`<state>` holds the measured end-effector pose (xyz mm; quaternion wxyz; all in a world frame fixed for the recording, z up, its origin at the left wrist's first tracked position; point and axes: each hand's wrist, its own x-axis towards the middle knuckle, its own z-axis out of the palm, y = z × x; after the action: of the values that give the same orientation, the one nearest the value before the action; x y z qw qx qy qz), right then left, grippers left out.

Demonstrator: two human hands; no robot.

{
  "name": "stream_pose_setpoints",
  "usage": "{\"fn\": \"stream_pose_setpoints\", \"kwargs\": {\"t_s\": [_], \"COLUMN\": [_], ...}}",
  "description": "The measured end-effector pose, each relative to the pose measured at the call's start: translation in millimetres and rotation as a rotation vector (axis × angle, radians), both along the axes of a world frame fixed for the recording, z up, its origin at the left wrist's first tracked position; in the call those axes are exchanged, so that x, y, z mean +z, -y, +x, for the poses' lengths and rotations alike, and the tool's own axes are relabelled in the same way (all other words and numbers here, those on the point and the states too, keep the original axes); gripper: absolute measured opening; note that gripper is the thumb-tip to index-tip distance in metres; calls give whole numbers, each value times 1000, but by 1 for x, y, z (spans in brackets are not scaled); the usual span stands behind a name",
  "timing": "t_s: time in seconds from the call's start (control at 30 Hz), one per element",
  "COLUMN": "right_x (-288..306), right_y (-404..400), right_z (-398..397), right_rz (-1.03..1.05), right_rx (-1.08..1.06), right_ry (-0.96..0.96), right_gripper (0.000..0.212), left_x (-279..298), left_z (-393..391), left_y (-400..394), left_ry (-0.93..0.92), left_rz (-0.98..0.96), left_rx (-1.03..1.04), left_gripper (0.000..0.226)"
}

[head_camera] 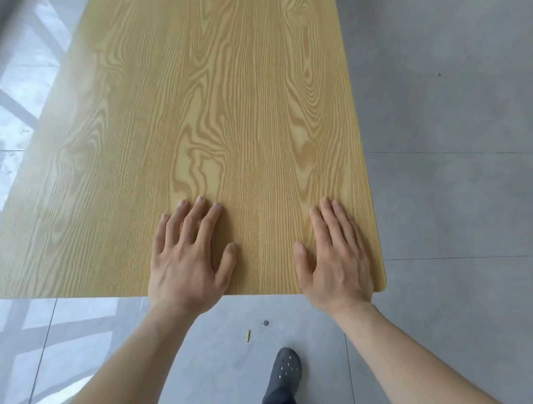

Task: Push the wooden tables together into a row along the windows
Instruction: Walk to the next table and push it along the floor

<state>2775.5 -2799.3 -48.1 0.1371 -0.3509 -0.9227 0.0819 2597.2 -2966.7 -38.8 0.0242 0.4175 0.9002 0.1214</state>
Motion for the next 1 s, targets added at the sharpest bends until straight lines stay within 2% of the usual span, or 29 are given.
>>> {"fn": "stream_pose_setpoints", "kwargs": {"t_s": [0.67, 1.0], "right_x": [-5, -6], "right_y": [-127, -132], "right_z": [-91, -103], "right_rz": [9, 20], "right_rx": [16, 10], "right_ry": [-31, -31], "right_gripper": [66, 66], "left_x": [-4, -5], "left_z": [-85, -97], "left_y": [-119, -127], "left_ry": [-27, -31], "left_rz": [33, 31], "left_rx": [32, 27], "left_gripper": [68, 67]}}
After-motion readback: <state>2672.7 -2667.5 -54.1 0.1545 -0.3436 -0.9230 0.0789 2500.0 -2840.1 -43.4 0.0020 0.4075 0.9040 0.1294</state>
